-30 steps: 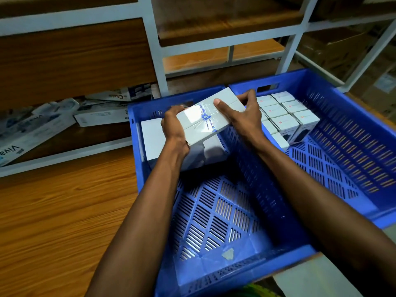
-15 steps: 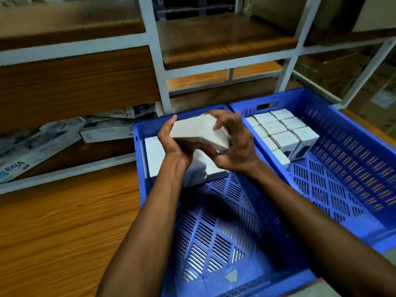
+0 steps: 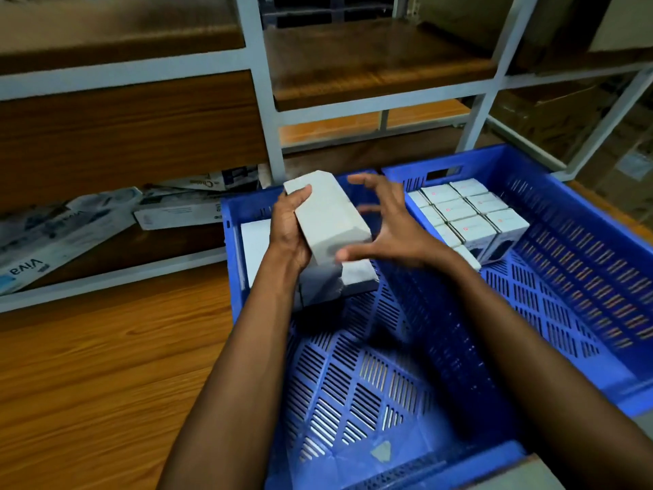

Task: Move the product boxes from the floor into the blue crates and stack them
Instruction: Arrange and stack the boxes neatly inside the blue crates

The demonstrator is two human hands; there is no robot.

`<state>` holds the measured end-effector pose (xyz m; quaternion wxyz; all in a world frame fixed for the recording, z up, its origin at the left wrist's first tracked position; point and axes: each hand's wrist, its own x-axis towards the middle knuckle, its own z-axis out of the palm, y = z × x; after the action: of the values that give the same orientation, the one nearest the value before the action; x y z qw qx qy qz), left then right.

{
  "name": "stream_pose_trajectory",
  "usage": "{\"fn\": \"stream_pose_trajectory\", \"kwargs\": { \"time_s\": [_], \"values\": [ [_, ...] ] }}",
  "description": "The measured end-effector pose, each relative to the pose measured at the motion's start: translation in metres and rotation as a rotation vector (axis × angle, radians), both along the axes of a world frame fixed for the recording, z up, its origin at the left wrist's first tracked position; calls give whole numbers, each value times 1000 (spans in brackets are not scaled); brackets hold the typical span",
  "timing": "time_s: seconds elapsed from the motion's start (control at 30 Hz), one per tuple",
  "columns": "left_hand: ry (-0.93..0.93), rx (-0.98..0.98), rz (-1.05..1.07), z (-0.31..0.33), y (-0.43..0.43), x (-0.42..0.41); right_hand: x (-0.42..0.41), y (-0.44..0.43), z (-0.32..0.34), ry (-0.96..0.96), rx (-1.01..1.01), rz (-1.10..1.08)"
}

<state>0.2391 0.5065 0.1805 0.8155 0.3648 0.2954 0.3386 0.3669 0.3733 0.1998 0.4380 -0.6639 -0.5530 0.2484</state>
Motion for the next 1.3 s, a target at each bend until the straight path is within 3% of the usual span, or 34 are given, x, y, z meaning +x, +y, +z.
{"fn": "stream_pose_trajectory", "kwargs": {
  "time_s": [0.07, 0.1, 0.17, 0.23, 0.3, 0.43, 0.5, 0.6, 0.73, 0.83, 0.9, 0.97, 1.07, 1.17, 1.3],
  "values": [
    [-31, 62, 53, -4, -1, 9, 3, -3, 2, 367, -171, 36],
    [-46, 72, 29, -5, -4, 12, 3, -3, 1, 463, -190, 13],
    [1, 131, -41, -5, -11, 18, 5, 1, -1, 521, -165, -119],
    [176, 248, -72, -6, -13, 18, 8, 7, -9, 553, -169, -268],
    [315, 294, 65, -6, -11, 17, 10, 9, -21, 464, -220, -375],
    [407, 217, 525, -7, 1, 3, 6, 15, -48, -40, -380, -423],
    [447, 148, 562, -9, 6, -5, 6, 22, -58, 40, -419, -424],
    [601, 268, 455, -18, 9, -12, 9, 34, -70, 221, -490, -439],
    [938, 750, 6, -25, 1, -11, 8, 40, -84, 4, -655, -444],
    [1188, 1164, -335, -25, -21, -4, 6, 37, -95, 9, -657, -432],
    [1331, 1365, -448, -30, -33, 1, 4, 36, -100, -2, -644, -407],
    [1438, 1446, -505, -35, -38, 6, 4, 34, -103, -1, -617, -402],
    [1566, 1418, -572, -38, -40, 12, 5, 32, -105, 49, -572, -412],
    [1630, 1426, -506, -43, -39, 14, 5, 30, -104, 42, -563, -407],
    [1688, 1449, -473, -50, -41, 14, 8, 32, -100, -208, -662, -296]
  ]
}}
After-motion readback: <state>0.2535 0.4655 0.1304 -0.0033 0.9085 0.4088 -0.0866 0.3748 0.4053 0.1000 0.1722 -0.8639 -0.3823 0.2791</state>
